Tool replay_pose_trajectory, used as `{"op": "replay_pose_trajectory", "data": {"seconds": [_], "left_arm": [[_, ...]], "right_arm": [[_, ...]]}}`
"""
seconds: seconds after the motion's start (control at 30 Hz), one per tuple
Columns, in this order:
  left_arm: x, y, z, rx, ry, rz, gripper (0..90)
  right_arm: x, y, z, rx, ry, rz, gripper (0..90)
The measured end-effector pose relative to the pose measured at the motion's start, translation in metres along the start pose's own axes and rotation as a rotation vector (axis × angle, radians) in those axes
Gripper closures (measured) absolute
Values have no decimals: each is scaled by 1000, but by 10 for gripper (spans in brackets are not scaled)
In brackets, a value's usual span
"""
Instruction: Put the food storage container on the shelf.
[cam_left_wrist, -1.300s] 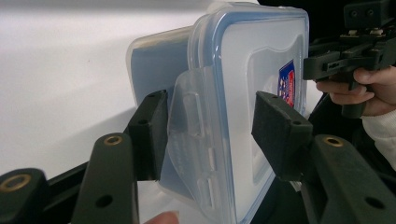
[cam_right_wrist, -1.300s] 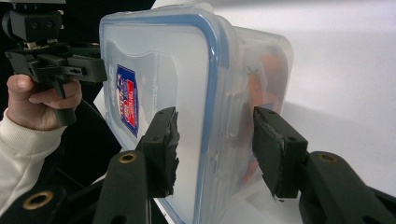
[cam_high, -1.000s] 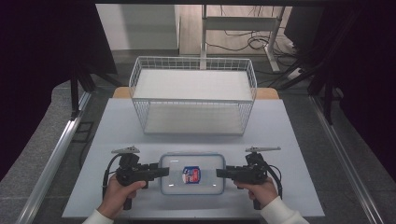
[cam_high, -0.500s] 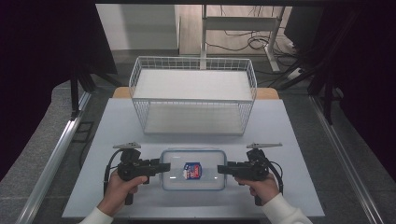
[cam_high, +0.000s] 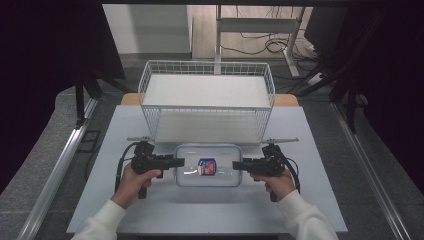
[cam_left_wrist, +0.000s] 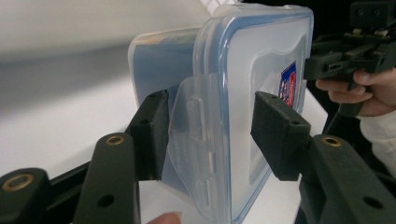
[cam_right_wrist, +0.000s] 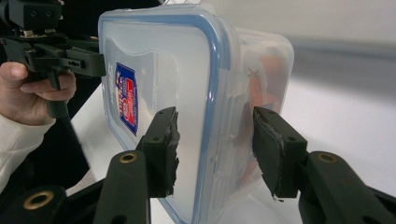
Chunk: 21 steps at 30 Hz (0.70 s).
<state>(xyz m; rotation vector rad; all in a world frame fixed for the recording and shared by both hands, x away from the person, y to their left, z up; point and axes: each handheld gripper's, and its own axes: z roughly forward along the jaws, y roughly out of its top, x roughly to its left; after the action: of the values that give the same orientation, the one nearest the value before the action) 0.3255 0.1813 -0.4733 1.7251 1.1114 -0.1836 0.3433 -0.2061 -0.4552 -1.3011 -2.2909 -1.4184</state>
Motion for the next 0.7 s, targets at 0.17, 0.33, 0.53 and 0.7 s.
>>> {"op": "replay_pose_trajectory", "data": {"seconds": [0.17,0.33,0.53,0.7], "left_arm": [[16,15,7,-10,1,12,487],[36,29,16,-11,4,21,484],[54,36,26,-6,7,13,482],[62,39,29,6,15,8,482]], "right_arm": [[-13,16,8,-9,-6,-12,518],[-28,32,22,-14,-12,-14,519],[-42,44,35,-11,-21,-24,518],[-51,45,45,-11,-14,-13,517]]}}
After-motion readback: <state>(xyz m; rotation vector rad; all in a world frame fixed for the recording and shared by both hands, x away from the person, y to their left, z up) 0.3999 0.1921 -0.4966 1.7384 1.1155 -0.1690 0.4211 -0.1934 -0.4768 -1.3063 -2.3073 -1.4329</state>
